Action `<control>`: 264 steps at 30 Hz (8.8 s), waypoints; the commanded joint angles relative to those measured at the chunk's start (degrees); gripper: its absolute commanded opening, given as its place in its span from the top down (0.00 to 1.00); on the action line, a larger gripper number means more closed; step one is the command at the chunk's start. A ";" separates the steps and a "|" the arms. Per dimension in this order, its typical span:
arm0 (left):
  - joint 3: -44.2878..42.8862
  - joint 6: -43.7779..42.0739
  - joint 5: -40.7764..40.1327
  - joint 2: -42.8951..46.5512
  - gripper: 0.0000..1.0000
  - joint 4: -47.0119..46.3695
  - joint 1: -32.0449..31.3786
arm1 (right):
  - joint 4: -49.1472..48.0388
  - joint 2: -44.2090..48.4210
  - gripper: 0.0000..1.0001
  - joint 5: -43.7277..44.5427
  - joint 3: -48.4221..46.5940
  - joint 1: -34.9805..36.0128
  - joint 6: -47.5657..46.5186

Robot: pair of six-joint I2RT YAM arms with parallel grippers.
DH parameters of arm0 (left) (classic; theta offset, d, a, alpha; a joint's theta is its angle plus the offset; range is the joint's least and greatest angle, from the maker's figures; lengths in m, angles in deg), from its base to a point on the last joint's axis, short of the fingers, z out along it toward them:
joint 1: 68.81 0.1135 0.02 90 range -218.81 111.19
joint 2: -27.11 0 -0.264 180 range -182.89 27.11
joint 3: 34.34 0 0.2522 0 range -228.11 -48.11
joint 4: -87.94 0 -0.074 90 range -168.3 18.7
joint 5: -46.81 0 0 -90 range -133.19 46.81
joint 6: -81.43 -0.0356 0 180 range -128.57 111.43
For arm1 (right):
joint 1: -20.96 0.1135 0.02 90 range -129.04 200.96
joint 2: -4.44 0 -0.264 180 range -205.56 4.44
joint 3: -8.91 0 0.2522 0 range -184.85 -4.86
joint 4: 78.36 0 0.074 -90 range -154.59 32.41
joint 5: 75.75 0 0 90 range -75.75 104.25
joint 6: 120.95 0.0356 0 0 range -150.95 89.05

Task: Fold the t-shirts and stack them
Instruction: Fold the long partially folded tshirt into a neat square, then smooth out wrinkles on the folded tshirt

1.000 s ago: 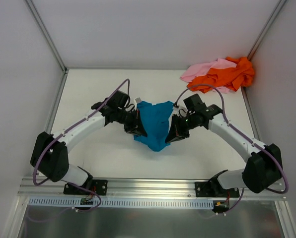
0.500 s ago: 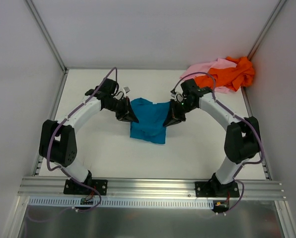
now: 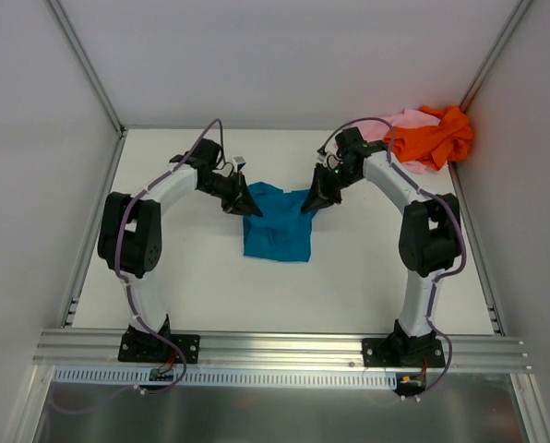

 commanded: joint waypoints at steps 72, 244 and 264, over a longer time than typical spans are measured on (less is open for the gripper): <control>-5.21 -21.38 -27.62 -2.45 0.01 -7.37 -3.39 | -10.53 -10.18 0.25 1.03 -7.61 -4.15 3.57; -11.80 -2.83 -8.81 -13.88 0.28 -12.03 0.13 | -15.63 -12.74 1.00 4.55 -7.61 -7.84 4.97; -11.00 -2.84 -9.60 -15.81 0.36 -15.10 0.22 | -15.10 -12.47 1.00 4.72 -7.43 -7.84 5.15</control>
